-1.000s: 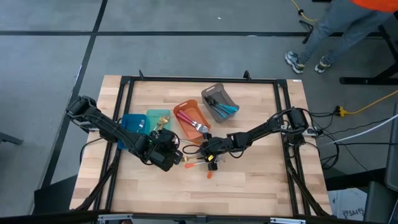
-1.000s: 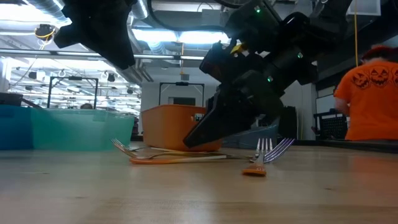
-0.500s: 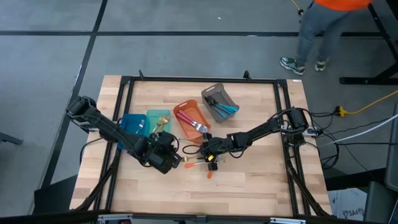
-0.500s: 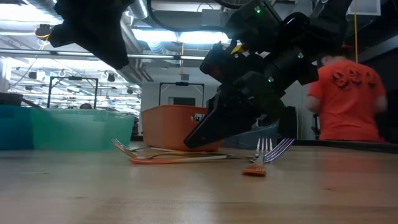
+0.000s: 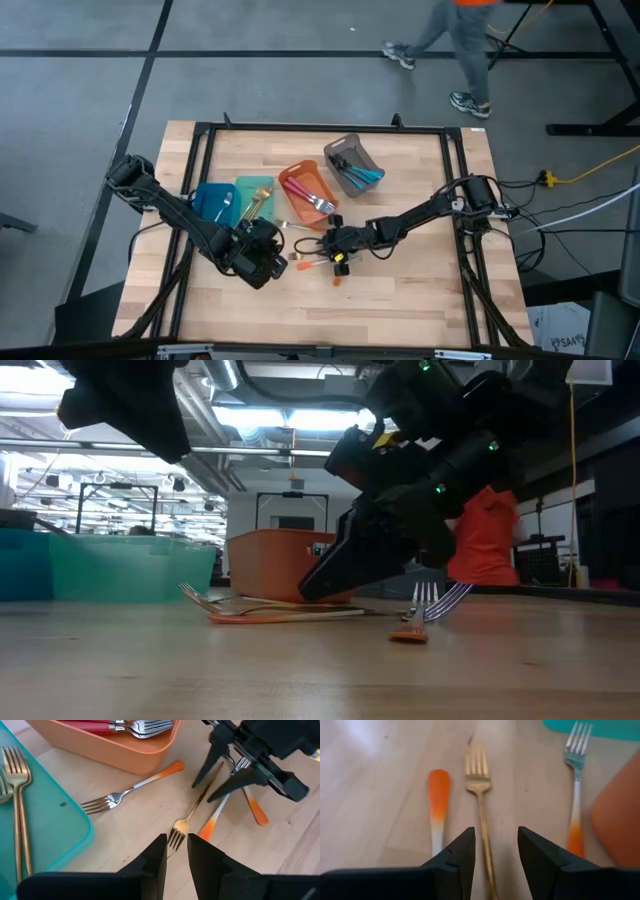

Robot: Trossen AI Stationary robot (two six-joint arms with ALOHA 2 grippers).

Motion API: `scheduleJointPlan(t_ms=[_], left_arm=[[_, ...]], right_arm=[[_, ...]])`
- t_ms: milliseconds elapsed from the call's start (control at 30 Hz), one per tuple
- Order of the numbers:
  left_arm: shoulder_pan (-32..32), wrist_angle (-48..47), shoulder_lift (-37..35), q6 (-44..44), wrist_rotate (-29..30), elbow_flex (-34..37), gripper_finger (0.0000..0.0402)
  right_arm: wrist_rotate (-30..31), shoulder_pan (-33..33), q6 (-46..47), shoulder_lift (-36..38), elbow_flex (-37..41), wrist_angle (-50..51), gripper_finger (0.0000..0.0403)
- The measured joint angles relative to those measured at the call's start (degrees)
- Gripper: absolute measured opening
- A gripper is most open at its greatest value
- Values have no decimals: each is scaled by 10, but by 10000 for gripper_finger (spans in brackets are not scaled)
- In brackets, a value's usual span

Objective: Sort silverware by color (type)
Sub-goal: Put the gold fork into the light blue bin

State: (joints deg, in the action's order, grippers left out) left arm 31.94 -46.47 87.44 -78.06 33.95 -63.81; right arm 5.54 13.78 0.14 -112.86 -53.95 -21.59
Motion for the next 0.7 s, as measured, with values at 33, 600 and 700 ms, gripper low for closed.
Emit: scheduleJointPlan(t_ms=[33,600,700], left_arm=[[0,1,0,0,0,0,70],[0,10,0,0,2,0,70],[0,10,0,0,2,0,70]], right_arm=[[1,0,0,0,0,1,137],[0,1,10,-21,0,-12,137],[-1,1,13,-24,0,-13,136]])
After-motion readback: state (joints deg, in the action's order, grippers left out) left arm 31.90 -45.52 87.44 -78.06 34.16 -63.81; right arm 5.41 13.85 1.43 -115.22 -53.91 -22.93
